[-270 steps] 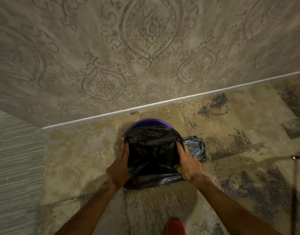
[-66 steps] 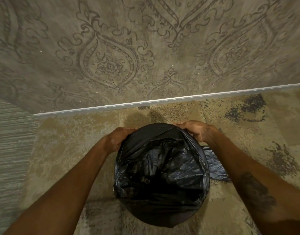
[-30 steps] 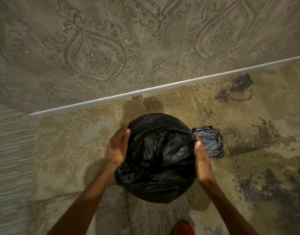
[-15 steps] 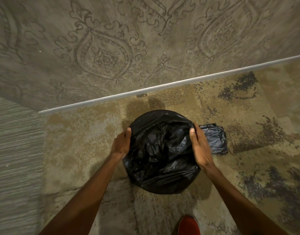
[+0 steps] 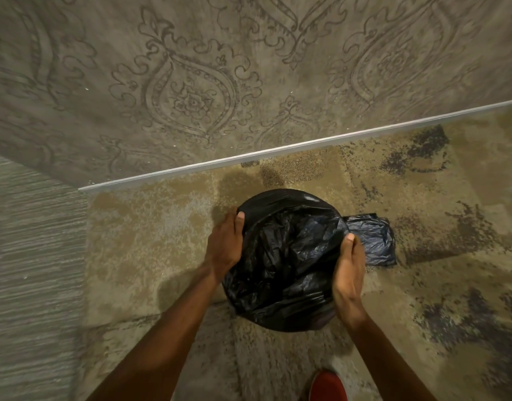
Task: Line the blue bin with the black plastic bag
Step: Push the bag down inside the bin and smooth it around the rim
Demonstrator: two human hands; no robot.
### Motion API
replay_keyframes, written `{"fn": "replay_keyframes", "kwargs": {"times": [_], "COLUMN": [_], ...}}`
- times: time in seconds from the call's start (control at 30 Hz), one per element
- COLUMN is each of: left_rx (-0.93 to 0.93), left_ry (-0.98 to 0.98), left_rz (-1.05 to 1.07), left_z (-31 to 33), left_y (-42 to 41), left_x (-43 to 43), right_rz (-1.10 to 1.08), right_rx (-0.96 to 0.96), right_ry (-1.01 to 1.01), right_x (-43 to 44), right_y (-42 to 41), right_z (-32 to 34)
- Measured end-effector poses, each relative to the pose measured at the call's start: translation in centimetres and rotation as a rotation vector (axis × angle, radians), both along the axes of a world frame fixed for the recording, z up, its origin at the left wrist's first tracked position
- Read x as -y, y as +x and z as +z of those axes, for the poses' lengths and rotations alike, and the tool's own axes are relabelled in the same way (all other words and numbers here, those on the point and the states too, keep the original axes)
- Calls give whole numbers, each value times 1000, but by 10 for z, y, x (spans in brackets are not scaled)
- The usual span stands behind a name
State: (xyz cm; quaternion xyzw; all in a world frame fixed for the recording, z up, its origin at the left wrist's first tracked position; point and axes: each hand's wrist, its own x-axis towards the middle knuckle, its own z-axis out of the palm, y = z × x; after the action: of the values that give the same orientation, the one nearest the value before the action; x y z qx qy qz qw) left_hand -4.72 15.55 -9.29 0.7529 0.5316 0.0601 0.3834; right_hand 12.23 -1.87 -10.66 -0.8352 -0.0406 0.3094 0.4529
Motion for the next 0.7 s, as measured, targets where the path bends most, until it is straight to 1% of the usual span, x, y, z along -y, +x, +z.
{"fn": "replay_keyframes", "kwargs": {"times": [0.1,0.2,0.23,0.27,0.3,0.33,0.37,0.4,0.43,0.47,0.5,0.53,0.57,0.63,0.7], "left_rx": [4,10,27,35,20,-9,-10,57,140,165,110,-12,-165,-396,-484], "left_ry": [-11,-167,-224,-222,-122,57,255,388,446,451,421,371,332,283,259], "left_rz": [10,8,-10,-27,-23,3,19,-32,-167,-366,-556,-685,-740,-702,-654], "left_z": [-6,-4,-1,2,5,8,13,17,19,15,7,-4,-16,-36,-49], "left_y": [1,-1,-4,-6,-7,-7,-5,1,9,17,24,29,32,30,24], "left_x": [-4,-13,-16,-18,-19,-15,-4,13,33,53,70,81,84,73,60], "right_rz": [42,26,47,105,184,263,338,425,523,630,749,870,971,1082,1115], "right_rx": [17,-53,-41,46,203,383,518,563,538,478,432,438,469,511,557], "right_ry": [-2,45,30,-28,-100,-128,-99,-77,-82,-116,-180,-272,-380,-539,-580], "right_x": [0,2,3,4,6,8,7,5,2,-3,-7,-10,-10,-6,1], "right_y": [2,6,7,6,3,-1,-7,-15,-23,-31,-36,-37,-36,-33,-33], "right_z": [4,11,14,19,23,26,27,26,24,21,16,11,5,-6,-14]}}
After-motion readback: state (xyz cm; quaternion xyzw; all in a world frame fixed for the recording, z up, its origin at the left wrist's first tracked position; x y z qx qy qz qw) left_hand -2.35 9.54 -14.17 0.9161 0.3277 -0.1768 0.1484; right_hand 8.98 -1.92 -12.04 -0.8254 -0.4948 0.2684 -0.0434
